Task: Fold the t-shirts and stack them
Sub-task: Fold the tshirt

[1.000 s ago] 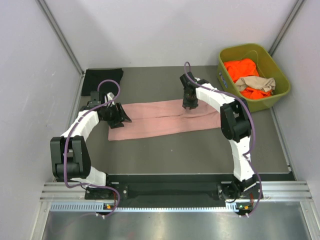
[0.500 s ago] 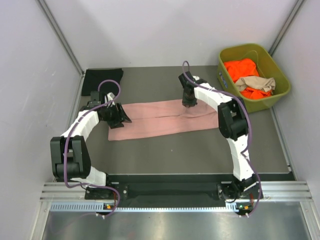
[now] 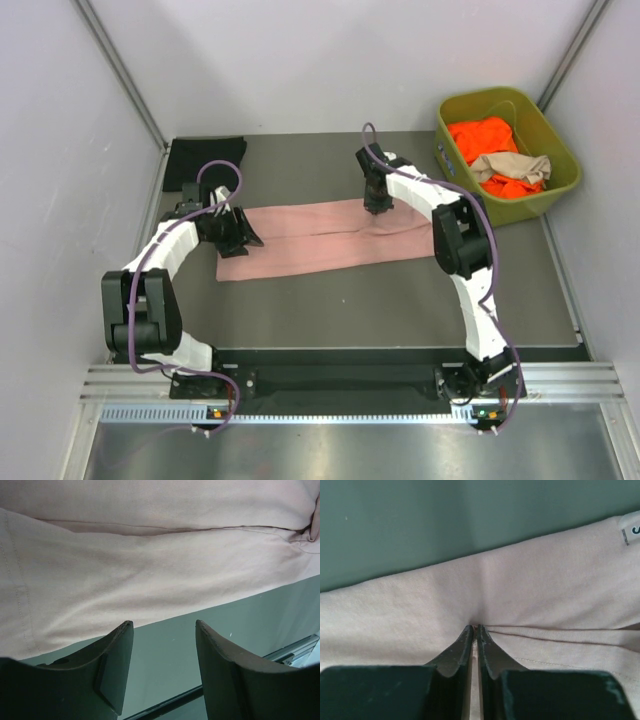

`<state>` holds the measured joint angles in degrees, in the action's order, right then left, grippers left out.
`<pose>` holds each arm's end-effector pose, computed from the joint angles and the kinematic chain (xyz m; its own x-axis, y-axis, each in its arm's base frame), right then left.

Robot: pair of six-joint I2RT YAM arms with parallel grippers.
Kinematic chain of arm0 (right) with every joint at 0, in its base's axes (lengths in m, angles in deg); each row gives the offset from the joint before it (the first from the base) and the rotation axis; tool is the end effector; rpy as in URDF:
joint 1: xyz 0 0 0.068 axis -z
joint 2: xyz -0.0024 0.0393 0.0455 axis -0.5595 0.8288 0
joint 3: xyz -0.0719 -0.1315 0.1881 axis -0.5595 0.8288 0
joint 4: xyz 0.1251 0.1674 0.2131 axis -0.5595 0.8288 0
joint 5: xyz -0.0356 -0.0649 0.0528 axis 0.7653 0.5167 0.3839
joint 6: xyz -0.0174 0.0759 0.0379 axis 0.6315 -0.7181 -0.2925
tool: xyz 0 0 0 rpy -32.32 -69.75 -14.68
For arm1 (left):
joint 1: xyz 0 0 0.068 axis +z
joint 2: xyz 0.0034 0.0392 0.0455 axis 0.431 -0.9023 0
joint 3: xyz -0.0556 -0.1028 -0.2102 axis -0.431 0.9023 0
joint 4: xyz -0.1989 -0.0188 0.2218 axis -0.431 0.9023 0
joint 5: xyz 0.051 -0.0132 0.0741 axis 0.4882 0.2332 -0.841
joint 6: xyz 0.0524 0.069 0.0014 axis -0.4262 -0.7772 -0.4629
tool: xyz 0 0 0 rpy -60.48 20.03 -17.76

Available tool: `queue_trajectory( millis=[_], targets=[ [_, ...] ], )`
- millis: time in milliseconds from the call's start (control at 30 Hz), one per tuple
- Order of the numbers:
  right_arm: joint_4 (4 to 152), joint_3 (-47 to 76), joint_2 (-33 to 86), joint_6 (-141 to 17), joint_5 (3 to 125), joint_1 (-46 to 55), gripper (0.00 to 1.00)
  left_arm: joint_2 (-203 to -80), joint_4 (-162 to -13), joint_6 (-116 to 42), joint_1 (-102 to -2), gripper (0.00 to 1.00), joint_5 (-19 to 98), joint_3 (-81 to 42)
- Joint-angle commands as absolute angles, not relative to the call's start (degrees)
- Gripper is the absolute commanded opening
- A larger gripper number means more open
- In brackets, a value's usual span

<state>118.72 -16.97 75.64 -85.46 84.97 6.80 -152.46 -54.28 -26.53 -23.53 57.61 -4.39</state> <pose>0.4679 0.2208 0.0970 -0.8749 0.1016 -0.4735 0.0976 0.9947 0.0330 0.3531 -0.0218 0.1298 -0.8788 -0.3710 -0.3001 -0.1617 0.8232 -0.5443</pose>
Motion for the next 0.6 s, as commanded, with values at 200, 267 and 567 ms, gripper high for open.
queue_trajectory(
  millis=[200, 267, 567],
  targets=[
    [117.98, -21.45, 74.32, -82.08, 87.79, 5.81, 0.0, -152.56, -54.79, -27.76, -23.51, 0.57, 59.21, -5.07],
    [118.16, -22.42, 73.27, -80.67, 88.58, 5.28, 0.0, -152.64, -55.05, -27.67, -23.6, 0.57, 59.3, -5.07],
    [116.23, -25.06, 73.26, -78.21, 85.96, 2.3, 0.0, -153.08, -55.49, -27.24, -23.51, 0.57, 59.39, -5.34]
  ],
)
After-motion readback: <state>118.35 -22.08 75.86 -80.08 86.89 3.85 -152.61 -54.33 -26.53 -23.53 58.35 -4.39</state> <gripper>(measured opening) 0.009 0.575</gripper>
